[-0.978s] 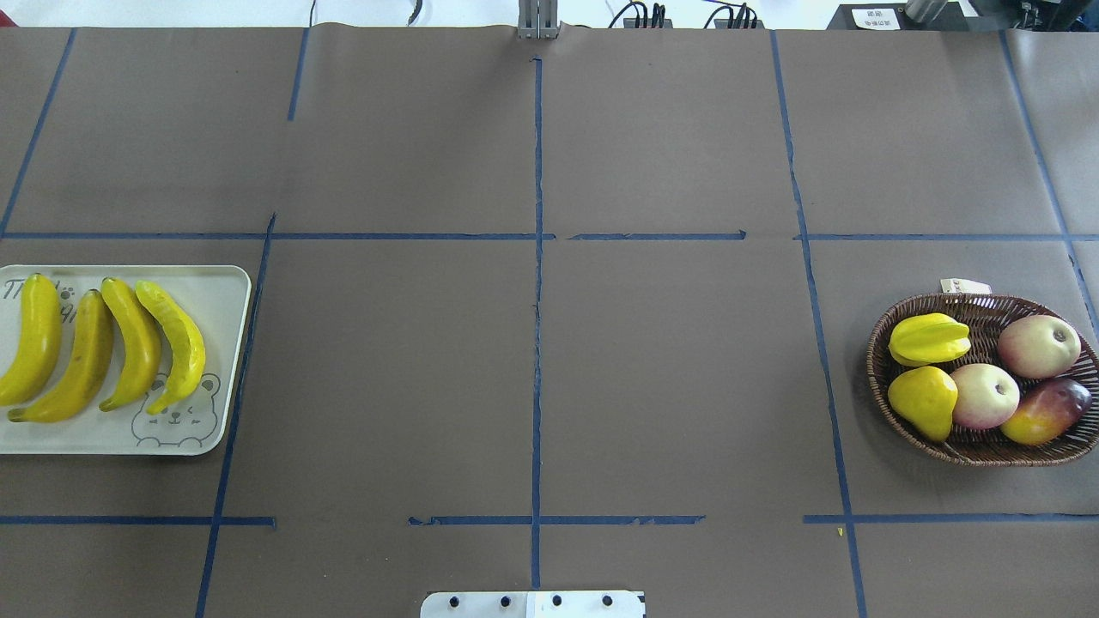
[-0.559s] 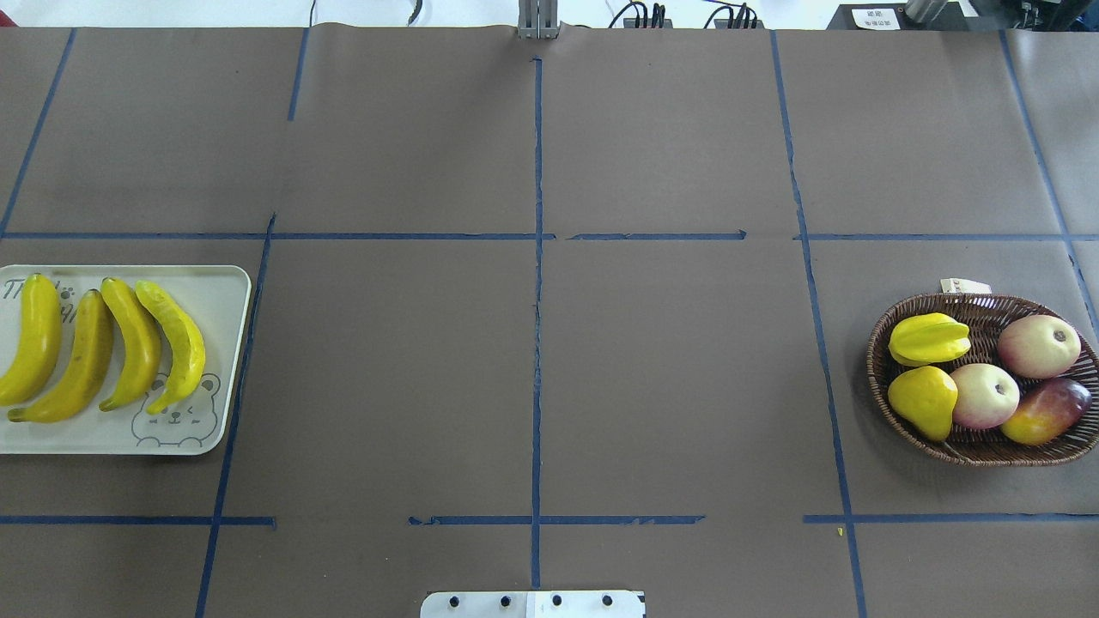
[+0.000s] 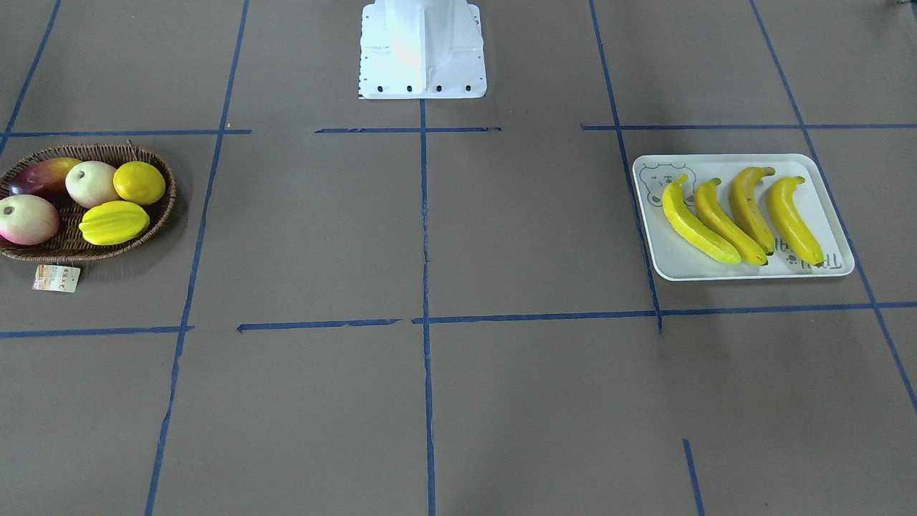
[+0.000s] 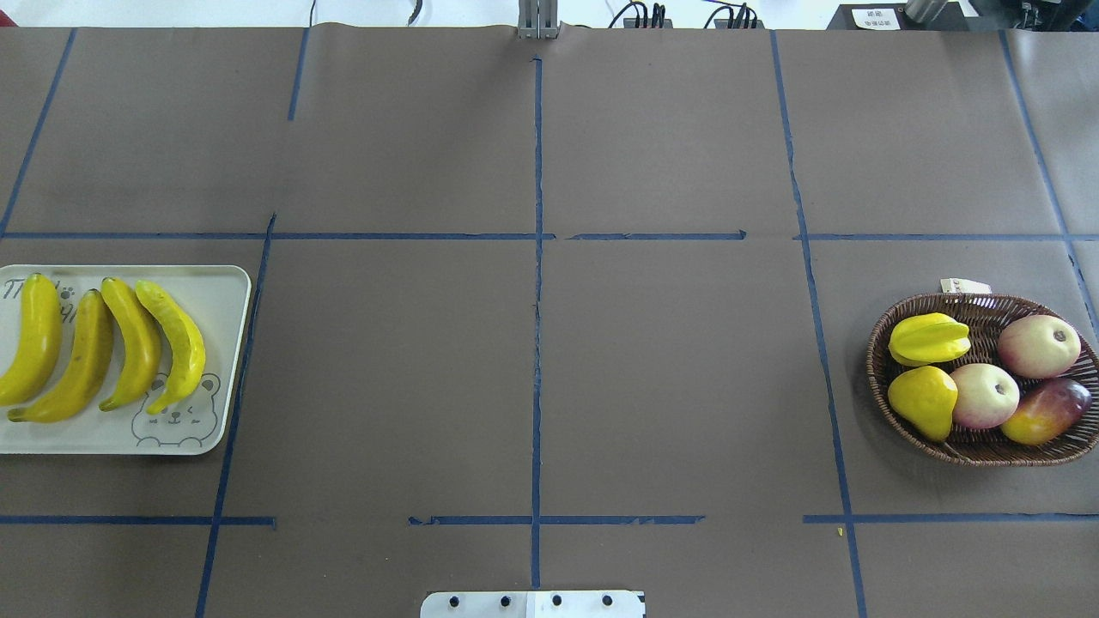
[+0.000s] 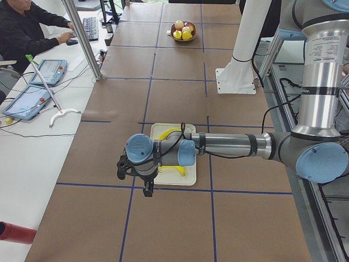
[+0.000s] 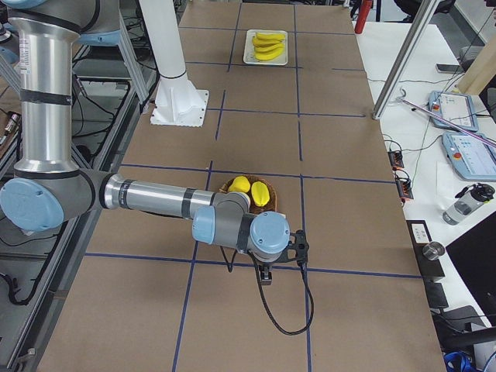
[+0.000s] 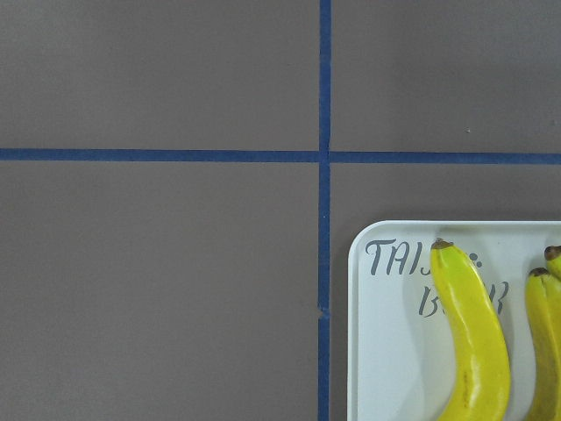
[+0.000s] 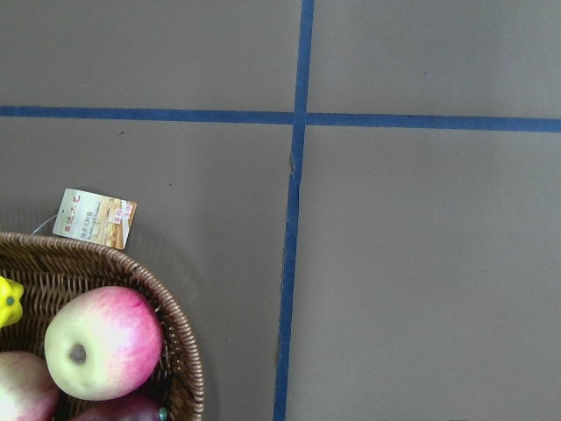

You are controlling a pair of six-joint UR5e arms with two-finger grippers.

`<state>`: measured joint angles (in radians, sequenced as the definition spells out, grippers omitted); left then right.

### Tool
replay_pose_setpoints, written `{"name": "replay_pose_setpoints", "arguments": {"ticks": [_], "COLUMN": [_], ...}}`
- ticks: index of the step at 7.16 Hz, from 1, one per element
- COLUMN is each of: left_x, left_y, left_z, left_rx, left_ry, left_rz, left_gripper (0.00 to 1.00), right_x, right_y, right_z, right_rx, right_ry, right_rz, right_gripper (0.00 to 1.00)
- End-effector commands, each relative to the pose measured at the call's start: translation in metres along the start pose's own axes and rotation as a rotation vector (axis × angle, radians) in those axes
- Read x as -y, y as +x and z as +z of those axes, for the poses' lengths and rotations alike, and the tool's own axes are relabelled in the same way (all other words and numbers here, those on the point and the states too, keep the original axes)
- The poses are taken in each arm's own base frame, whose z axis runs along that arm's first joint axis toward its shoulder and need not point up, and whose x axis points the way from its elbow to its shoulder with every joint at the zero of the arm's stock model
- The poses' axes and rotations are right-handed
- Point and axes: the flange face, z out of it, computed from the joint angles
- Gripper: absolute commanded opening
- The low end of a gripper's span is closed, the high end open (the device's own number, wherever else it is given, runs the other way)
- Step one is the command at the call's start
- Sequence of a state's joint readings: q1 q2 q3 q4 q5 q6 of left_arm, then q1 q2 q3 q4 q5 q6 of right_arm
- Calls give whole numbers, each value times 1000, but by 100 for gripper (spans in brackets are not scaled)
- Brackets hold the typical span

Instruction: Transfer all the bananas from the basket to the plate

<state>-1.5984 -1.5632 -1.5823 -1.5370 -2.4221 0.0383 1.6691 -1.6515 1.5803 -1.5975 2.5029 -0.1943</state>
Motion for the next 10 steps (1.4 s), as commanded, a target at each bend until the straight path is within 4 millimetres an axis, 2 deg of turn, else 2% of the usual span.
{"name": "replay_pose_setpoints", "arguments": {"ticks": [1, 3, 10], "left_x": [0, 0, 1], "left_y": [0, 0, 0], "left_z": [0, 0, 0], "left_rx": [0, -2, -2], "left_ry": [-1, -2, -1], "left_rz": [-1, -2, -1], "left_gripper": [100, 100, 100], "right_x": [7, 8, 7], "right_y": [-12, -18, -18], "right_z": [-18, -25, -24], "right_rx": [-17, -46, -44], "right_ry": [37, 44, 41], "right_rz": [19, 17, 19], "right_gripper": [100, 100, 100]}}
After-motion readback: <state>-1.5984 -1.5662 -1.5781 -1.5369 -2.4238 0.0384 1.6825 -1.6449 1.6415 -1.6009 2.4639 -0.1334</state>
